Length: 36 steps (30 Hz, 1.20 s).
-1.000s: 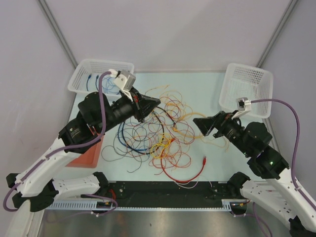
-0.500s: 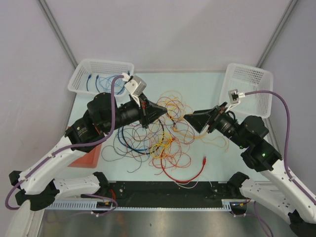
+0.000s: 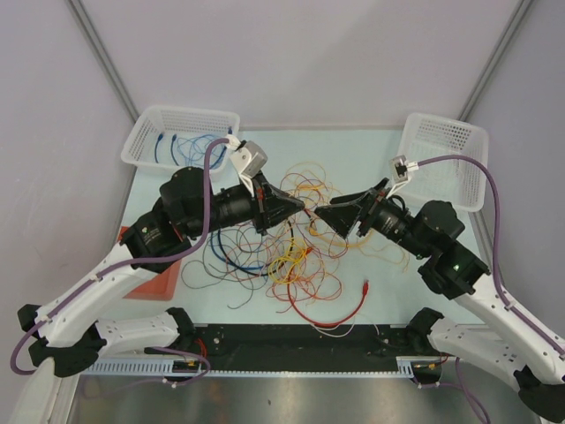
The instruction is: Untangle the cables
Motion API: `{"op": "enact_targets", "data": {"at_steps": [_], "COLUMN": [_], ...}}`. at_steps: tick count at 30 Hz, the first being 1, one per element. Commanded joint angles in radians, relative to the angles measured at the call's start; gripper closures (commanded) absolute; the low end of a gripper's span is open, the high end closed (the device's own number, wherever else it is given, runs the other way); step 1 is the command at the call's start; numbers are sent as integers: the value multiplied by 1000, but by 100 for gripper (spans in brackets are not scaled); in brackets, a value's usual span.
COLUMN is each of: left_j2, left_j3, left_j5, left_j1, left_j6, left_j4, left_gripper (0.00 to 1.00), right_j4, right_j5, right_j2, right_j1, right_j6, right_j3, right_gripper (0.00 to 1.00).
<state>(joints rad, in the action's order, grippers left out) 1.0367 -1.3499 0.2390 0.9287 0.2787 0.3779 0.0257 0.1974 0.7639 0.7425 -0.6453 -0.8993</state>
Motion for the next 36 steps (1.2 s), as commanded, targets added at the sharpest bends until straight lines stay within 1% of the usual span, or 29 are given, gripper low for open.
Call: {"op": "enact_targets", "data": {"at_steps": [1,4,6,7,8,9,10,11,12,13,14,16,17,18,19,20,21,23,26,28,29,30,31,32,33,34,36], "left_j2": [-1,-1,-3,-4,-6,-7,-7,-9,-9,-7,-3,3,14,20,26,43,51,56,24,-3,-35,-52,-72,-98,-112,-122,-142], "left_j3": [1,1,8,9,12,12,14,15,18,20,20,21,18,15,12,2,0,1,35,66,105,130,155,205,230,251,302], "left_j5": [52,69,71,65,60,57,40,27,13,-36,-61,-124,-195,-231,-269,-336,-371,-461,-575,-573,-546,-477,-436,-405,-333,-305,-261], "left_j1": [-5,-5,-5,-4,-4,-4,-4,-4,-5,-4,-5,-4,-7,-11,-17,-39,-50,-85,-97,-97,-97,-99,-99,-99,-97,-97,-97], "left_j6": [-7,-1,2,2,2,1,1,1,-3,-3,-3,-3,2,16,26,54,72,118,136,123,97,83,74,62,57,53,47], "left_j4": [-42,-50,-50,-48,-42,-39,-36,-27,-20,-11,7,27,53,68,85,132,157,218,240,187,152,116,36,-2,-38,-100,-141], "left_gripper": [100,100,100,100,100,100,100,98,92,88,86,72,62,43,33,25,9,2,0,0,1,1,2,2,2,3,3], "right_j4": [-81,-87,-98,-108,-116,-124,-122,-118,-103,-89,-76,-41,-32,11,23,35,54,69,97,102,108,108,111,112,109,111,111], "right_j5": [4,-29,-53,-59,-65,-69,-75,-91,-101,-114,-134,-145,-159,-167,-176,-188,-191,-197,-197,-197,-197,-197,-194,-194,-191,-190,-187], "right_j2": [17,38,49,52,52,55,52,49,43,38,34,23,20,18,17,12,9,8,9,12,14,23,28,31,35,38,40], "right_j1": [14,18,17,17,17,17,17,18,18,17,17,17,15,17,14,14,14,12,11,11,12,11,14,12,12,12,12], "right_j6": [71,114,130,134,137,138,136,134,136,138,139,144,153,154,156,159,161,161,159,154,151,147,144,139,136,133,127], "right_j3": [-32,-32,-32,-32,-32,-32,-35,-33,-36,-46,-50,-68,-75,-82,-90,-102,-108,-125,-147,-158,-162,-173,-179,-184,-188,-191,-197], "right_gripper": [10,11,20,27,48,60,70,87,95,100,100,100,100,100,100,100,100,100,100,100,100,100,100,100,100,100,100]}}
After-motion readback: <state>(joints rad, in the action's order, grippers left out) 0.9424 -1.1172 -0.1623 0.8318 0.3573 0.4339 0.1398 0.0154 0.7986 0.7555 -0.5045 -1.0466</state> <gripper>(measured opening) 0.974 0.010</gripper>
